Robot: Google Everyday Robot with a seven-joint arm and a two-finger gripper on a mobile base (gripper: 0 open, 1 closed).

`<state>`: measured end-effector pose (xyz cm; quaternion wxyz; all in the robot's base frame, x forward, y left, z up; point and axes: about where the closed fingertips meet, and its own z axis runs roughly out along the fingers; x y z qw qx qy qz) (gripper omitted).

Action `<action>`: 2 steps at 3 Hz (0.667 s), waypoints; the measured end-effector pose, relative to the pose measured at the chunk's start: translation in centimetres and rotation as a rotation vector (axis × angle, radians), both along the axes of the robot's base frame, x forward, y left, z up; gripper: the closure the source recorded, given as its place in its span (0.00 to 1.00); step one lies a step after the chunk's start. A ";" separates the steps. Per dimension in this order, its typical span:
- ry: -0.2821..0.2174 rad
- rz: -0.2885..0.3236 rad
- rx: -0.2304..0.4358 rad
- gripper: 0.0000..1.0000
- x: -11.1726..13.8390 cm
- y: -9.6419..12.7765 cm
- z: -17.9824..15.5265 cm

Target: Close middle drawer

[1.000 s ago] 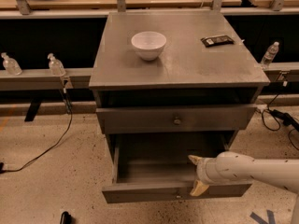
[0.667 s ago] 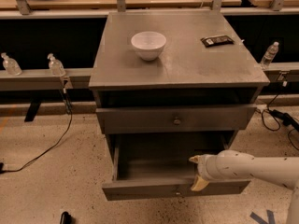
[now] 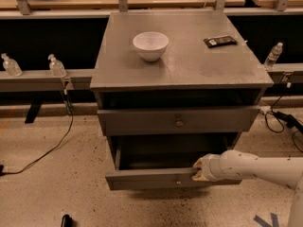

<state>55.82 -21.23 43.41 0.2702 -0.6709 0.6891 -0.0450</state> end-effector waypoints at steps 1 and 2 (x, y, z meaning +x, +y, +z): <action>-0.043 -0.018 -0.006 0.66 2.1 -0.9 1.0; -0.043 -0.018 -0.006 0.43 2.1 -0.9 1.0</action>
Offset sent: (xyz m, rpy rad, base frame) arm 0.1119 -0.0528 0.0801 -0.0060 -0.3100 -0.0756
